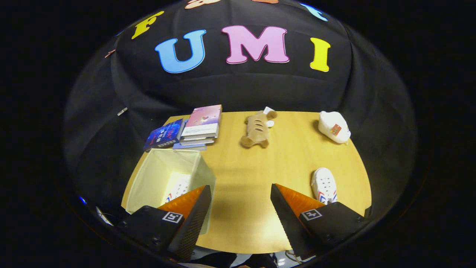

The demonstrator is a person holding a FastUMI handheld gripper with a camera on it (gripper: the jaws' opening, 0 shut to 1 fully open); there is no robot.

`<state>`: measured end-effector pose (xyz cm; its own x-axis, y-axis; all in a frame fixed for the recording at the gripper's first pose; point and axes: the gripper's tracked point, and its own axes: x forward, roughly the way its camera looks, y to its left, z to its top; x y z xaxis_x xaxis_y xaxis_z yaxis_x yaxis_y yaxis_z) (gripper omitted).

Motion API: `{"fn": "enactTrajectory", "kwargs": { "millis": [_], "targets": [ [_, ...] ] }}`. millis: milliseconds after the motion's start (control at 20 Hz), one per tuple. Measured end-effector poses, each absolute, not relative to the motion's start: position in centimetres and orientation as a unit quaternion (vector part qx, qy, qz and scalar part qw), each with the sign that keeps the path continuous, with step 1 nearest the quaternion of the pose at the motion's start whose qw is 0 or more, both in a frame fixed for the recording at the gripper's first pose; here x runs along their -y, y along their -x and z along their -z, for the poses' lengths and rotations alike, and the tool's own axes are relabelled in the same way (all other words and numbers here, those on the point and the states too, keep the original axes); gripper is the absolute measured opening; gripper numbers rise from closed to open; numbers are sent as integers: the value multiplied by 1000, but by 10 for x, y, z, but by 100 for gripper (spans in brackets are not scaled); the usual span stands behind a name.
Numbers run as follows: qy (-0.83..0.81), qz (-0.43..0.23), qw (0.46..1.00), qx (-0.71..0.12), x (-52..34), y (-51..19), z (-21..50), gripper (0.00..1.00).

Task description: Open the storage box then place both shoes into the box .Put the left shoe in first, then the right shoe, with the right side of both shoes facing outward in a uniform manner.

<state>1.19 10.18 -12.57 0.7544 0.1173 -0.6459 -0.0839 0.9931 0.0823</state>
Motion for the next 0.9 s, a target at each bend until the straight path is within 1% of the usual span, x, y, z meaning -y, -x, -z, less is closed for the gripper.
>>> {"fn": "enactTrajectory", "kwargs": {
  "millis": [200, 400, 600, 750, 900],
  "targets": [
    [11, -22, 936, -350, -18, -12, 140, 99],
    [22, -8, 931, -365, 47, -17, 164, 99],
    [54, -9, 921, -385, 101, -23, 204, 97],
    [72, -15, 910, -408, 129, -24, 238, 99],
    [71, -23, 898, -434, 144, -23, 268, 99]
  ]
}}
